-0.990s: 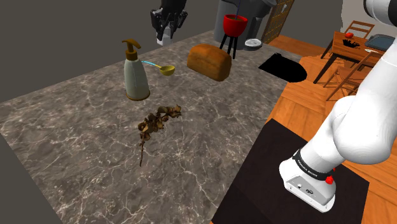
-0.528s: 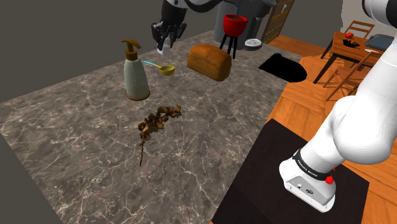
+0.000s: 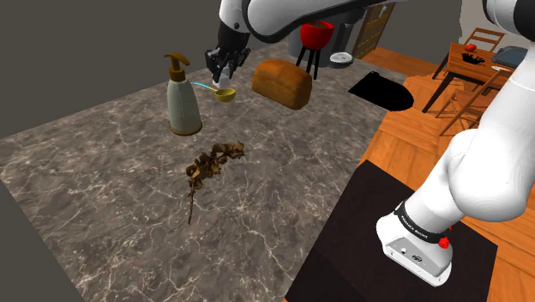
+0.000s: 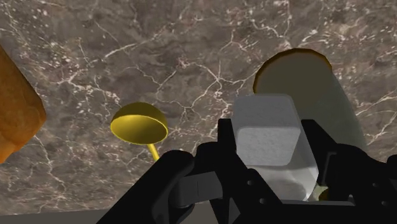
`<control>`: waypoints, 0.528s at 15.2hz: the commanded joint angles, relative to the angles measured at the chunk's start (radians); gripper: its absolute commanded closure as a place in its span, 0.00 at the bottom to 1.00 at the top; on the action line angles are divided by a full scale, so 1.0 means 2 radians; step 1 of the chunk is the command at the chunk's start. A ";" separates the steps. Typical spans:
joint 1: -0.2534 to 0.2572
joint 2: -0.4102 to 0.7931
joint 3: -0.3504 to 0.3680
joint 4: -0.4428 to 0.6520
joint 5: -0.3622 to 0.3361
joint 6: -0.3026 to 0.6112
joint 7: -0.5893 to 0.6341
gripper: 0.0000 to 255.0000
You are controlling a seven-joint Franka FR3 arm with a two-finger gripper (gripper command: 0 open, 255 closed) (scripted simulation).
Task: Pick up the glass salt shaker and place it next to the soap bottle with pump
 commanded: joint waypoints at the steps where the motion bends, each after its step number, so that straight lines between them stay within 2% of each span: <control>1: -0.001 0.003 -0.001 -0.009 -0.001 0.012 0.000 1.00; 8: 0.000 0.018 -0.003 -0.038 -0.009 0.055 0.008 1.00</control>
